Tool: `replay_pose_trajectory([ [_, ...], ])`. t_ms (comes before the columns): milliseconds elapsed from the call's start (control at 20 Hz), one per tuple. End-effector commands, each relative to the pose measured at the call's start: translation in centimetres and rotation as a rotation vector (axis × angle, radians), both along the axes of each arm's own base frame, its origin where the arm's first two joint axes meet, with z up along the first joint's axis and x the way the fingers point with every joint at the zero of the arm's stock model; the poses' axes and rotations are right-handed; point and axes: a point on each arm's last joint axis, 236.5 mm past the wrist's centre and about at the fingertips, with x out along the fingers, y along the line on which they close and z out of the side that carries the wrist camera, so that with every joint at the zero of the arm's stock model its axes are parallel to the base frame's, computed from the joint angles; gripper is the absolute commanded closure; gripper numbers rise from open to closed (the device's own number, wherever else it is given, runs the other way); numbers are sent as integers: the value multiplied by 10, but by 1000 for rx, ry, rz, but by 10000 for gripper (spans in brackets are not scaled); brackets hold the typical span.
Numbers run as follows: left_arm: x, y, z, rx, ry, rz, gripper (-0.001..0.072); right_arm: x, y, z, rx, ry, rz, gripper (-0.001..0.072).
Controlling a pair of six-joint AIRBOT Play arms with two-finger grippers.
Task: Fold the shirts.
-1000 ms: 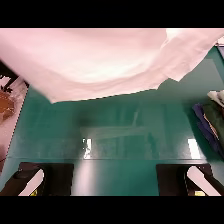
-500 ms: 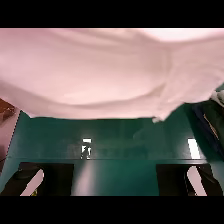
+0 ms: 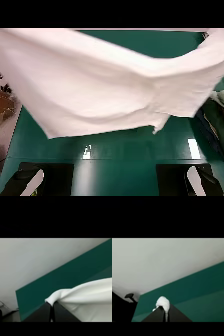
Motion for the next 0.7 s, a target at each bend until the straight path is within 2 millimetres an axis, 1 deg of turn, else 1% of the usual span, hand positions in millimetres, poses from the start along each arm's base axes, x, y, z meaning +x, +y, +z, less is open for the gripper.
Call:
replay_pose_trajectory([
  [0, 45, 4, -91, -46, 184, -7, 688, 32, 12, -93, 143, 187, 85, 687],
  [100, 70, 7, -142, -72, 244, 1, 687, 57, 14, -141, 224, 223, 67, 687],
  [150, 84, 9, -168, -102, 265, 8, 686, 72, 12, -165, 239, 223, 40, 687],
  [250, 109, 11, -208, -156, 283, 16, 686, 100, 6, -208, 254, 229, -22, 686],
  [300, 121, 15, -225, -185, 286, 38, 686, 113, 5, -226, 264, 237, -51, 686],
  [400, 146, 24, -247, -230, 293, 78, 686, 141, -3, -257, 251, 233, -124, 686],
  [500, 168, 34, -263, -290, 301, 124, 686, 164, -7, -280, 240, 234, -180, 685],
  [650, 194, 45, -286, -347, 309, 176, 686, 193, -13, -303, 220, 220, -251, 685],
])
